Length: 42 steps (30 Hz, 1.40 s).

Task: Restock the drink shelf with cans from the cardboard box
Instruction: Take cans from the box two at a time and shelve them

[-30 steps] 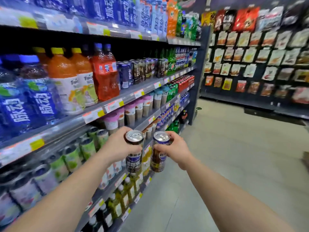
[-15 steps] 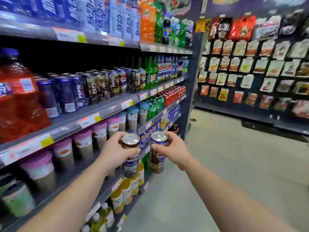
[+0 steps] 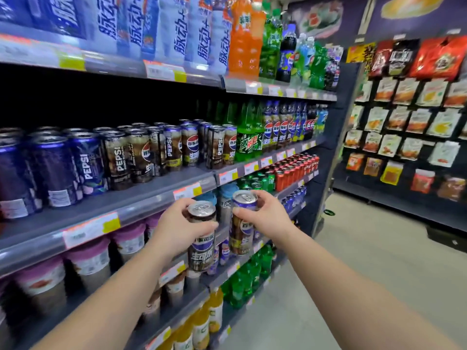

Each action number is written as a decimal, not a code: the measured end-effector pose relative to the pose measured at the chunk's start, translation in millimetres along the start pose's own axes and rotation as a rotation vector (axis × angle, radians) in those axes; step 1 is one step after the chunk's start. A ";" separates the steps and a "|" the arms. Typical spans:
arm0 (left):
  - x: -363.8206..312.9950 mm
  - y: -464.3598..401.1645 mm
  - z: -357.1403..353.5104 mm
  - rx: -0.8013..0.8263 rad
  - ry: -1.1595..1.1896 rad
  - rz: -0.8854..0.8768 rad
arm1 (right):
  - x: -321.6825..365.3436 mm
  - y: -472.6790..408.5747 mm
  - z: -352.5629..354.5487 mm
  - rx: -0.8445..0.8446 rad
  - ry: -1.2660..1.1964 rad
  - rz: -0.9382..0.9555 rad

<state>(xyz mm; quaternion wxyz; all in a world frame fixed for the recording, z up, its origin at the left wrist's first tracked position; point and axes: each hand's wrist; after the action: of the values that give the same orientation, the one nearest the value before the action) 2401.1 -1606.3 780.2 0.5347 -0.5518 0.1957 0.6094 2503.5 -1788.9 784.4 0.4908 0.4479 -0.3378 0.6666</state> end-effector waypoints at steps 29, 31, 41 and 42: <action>-24.5 -222.1 21.0 -0.481 -0.255 -0.044 | 127.9 -242.8 -46.8 0.166 0.027 0.314; -15.1 -224.6 17.6 -0.494 -0.272 -0.029 | 125.0 -247.0 -51.0 0.193 0.054 0.319; 3.5 -229.4 18.0 -0.523 -0.360 0.046 | 118.3 -259.4 -60.9 0.162 0.326 0.515; 3.2 -228.6 17.2 -0.517 -0.373 0.054 | 117.2 -259.3 -60.6 0.137 0.369 0.533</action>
<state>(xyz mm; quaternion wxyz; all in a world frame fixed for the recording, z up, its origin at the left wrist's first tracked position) 2592.0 -1510.2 863.1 0.3870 -0.5427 -0.0525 0.7436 2721.8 -1618.5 873.6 0.3208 0.2475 -0.3031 0.8625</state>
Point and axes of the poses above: each hand's wrist, its own y-axis away from the middle knuckle, its own z-axis out of the back of the hand, x = y × z, and after that the axes turned 11 degrees about -z, right-handed
